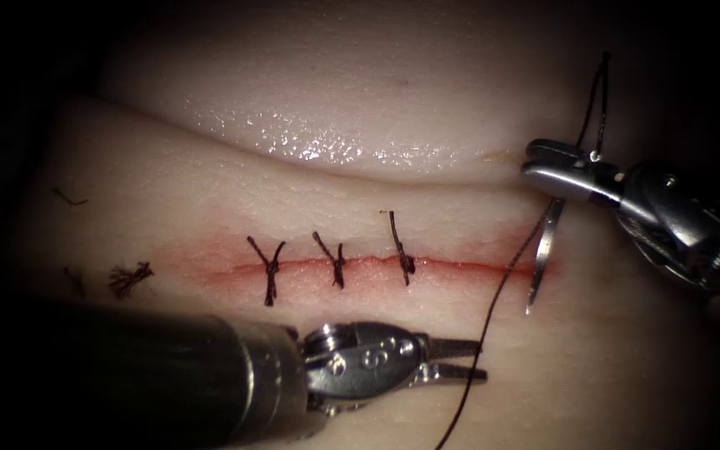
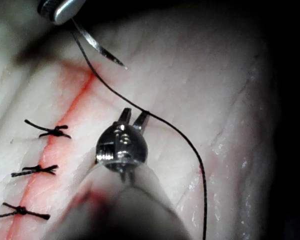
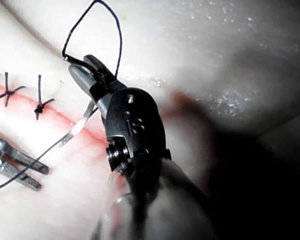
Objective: Wound Closure
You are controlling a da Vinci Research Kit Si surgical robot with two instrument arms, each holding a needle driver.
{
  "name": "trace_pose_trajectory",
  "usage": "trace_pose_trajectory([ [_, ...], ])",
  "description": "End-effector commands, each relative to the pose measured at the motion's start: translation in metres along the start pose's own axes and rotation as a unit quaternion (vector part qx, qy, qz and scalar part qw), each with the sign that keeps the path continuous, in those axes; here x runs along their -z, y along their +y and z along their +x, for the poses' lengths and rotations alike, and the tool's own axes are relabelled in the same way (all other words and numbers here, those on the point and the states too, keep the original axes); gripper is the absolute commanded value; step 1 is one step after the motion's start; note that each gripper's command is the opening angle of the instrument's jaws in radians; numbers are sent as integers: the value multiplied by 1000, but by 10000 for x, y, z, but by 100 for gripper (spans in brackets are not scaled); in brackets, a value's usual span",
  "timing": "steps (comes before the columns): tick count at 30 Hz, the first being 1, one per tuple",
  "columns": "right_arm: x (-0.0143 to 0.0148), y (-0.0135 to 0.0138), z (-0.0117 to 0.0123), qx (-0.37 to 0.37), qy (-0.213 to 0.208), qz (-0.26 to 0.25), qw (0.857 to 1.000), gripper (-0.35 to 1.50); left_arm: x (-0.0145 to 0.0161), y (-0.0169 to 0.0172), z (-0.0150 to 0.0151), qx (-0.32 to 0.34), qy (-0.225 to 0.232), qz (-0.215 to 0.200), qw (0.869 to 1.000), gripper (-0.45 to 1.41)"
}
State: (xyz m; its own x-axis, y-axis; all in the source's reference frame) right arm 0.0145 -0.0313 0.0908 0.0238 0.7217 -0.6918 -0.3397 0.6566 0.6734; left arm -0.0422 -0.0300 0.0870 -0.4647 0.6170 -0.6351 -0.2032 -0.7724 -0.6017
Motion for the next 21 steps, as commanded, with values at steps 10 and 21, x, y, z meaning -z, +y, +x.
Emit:
trace_pose_trajectory([
  [10,-22,11,-11,-68,62,-113,989,-35,-11,14,5,4,0,1,1000,25],
  [21,-48,22,-44,89,73,-78,990,-35,-13,20,13,5,-10,18,1000,25],
])
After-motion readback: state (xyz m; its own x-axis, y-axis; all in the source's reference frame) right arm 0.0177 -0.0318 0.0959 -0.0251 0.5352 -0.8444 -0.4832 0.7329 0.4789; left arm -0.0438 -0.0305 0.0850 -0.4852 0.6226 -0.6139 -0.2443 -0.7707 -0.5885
